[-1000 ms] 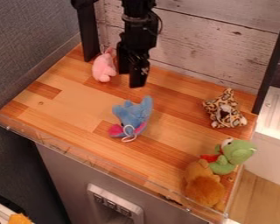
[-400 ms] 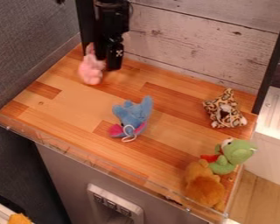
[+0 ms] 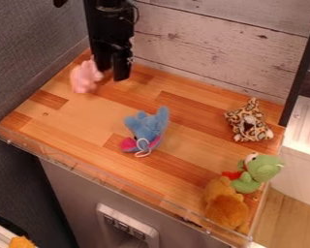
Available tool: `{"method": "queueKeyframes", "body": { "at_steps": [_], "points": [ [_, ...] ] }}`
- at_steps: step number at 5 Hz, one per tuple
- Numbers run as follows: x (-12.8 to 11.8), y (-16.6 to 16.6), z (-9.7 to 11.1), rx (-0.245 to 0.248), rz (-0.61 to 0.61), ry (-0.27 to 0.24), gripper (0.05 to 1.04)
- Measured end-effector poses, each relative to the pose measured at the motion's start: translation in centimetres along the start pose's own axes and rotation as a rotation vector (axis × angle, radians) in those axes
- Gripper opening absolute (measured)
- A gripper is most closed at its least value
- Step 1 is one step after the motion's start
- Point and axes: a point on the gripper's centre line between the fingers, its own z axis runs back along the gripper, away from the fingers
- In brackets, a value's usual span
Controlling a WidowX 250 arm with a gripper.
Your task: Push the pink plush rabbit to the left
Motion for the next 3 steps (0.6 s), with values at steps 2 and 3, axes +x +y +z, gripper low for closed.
{"method": "queueKeyframes", "body": {
  "at_steps": [2,3],
  "points": [
    [0.60,0.55,-1.33,0.007,-0.113,0.008,0.999],
    [0.84,0.53,-1.24,0.018,-0.203,0.006,0.946]
  ]
}}
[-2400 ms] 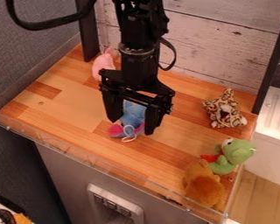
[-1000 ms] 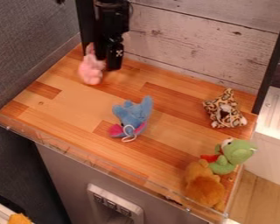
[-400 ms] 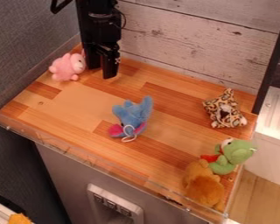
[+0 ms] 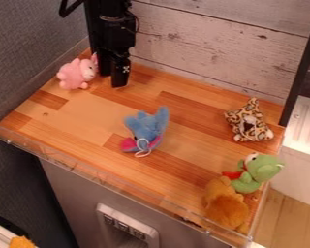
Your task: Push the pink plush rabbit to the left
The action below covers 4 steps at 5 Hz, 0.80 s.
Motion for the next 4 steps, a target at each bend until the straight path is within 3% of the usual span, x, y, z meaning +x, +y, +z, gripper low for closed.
{"method": "queueKeyframes", "body": {
  "at_steps": [2,3,4],
  "points": [
    [0.74,-0.28,0.05,0.015,-0.066,-0.008,0.363],
    [0.84,-0.49,0.09,0.011,-0.018,-0.006,0.151],
    [0.94,-0.60,-0.07,0.001,0.059,-0.010,0.063]
  ]
}}
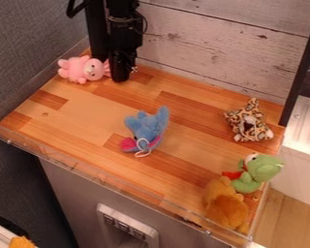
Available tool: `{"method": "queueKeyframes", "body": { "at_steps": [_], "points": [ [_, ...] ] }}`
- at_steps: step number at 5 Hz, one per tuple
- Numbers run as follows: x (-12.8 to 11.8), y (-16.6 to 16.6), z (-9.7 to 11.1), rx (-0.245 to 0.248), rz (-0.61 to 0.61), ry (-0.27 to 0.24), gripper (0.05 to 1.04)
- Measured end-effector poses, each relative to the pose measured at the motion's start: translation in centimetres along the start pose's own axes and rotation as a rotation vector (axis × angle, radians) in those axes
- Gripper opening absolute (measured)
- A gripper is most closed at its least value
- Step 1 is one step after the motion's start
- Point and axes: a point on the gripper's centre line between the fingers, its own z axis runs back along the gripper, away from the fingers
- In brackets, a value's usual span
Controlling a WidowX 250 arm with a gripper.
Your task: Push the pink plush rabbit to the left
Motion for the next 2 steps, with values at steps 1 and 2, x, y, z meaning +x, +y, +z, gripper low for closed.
{"method": "queueKeyframes", "body": {
  "at_steps": [1,2],
  "points": [
    [0.06,-0.06,0.00,-0.001,0.053,-0.001,0.058],
    [-0.04,-0.08,-0.11,-0.009,0.069,0.008,0.058]
  ]
}}
